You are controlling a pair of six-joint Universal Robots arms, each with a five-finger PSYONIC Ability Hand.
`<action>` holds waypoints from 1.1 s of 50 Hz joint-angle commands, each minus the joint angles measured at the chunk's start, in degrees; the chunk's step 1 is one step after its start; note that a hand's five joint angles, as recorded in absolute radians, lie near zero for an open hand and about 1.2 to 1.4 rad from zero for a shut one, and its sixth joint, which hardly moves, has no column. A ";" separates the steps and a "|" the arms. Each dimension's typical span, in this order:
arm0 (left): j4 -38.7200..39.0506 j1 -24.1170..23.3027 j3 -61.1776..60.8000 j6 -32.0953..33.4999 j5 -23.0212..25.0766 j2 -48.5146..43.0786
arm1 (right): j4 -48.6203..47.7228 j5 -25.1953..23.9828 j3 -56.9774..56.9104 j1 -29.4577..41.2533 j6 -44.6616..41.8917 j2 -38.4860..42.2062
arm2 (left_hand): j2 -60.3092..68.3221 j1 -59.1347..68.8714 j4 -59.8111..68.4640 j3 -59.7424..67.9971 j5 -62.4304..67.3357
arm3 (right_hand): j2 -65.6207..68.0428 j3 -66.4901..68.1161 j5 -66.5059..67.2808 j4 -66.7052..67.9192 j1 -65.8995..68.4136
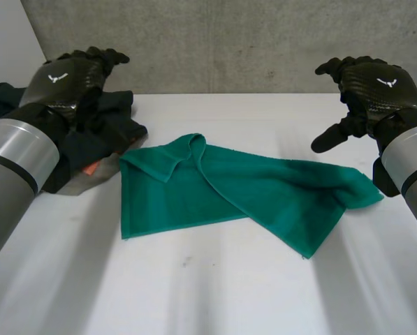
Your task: Fold the laundry.
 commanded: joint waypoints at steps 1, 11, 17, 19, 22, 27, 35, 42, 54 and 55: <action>1.95 2.82 0.14 -0.20 -0.78 1.72 | -4.33 -0.38 1.29 -2.77 -0.08 1.07 | -7.66 -8.05 -7.68 -7.79 -6.81 | -11.55 -10.08 -5.69 -10.42 -10.66; 2.40 3.26 0.49 -0.37 0.71 1.37 | 6.81 -0.30 0.85 -1.37 -10.44 9.49 | -7.66 -8.05 -7.68 -7.79 -6.81 | -8.71 -7.24 -2.85 -7.58 -7.82; 2.40 3.26 0.32 -0.37 2.29 0.49 | 7.46 0.14 2.16 1.00 -11.77 16.44 | -7.66 -8.05 -7.68 -7.79 -6.81 | 1.57 3.04 7.43 2.70 2.45; 2.40 3.26 0.40 -0.37 3.00 -0.13 | 4.74 0.23 3.22 1.27 -11.60 19.43 | -7.66 -8.05 -7.68 -7.79 -6.81 | 4.59 6.06 10.45 5.72 5.47; 2.40 3.17 0.40 -0.29 3.70 -0.92 | 0.43 0.23 4.80 1.36 -11.42 22.51 | -7.66 -8.05 -7.68 -7.79 -6.81 | 6.11 7.58 11.97 7.24 7.00; 2.40 3.08 0.40 -0.02 3.88 -2.06 | -5.11 0.50 6.03 1.88 -11.42 26.47 | -7.66 -8.05 -7.68 -7.79 -6.81 | 6.28 7.75 12.14 7.41 7.17; 2.40 2.73 0.49 0.24 3.88 -3.03 | -9.07 0.85 6.91 2.50 -11.42 29.37 | -7.66 -8.05 -7.68 -7.79 -6.81 | 7.12 8.59 12.98 8.25 8.01; 2.40 2.73 0.49 0.50 3.70 -3.03 | -12.85 1.46 7.44 2.32 -12.12 30.51 | -7.66 -8.05 -7.68 -7.79 -6.81 | 8.80 10.27 14.66 9.93 9.69; 2.40 2.73 0.40 0.59 3.61 -2.85 | -15.66 3.92 6.65 2.06 -15.99 30.78 | -7.66 -8.05 -7.68 -7.79 -6.81 | 14.19 15.66 20.05 15.32 15.07; 2.48 2.82 0.40 0.59 3.61 -2.76 | -15.75 4.01 6.47 2.06 -15.99 30.61 | -7.66 -8.05 -7.68 -7.79 -6.81 | 14.19 15.66 20.05 15.32 15.07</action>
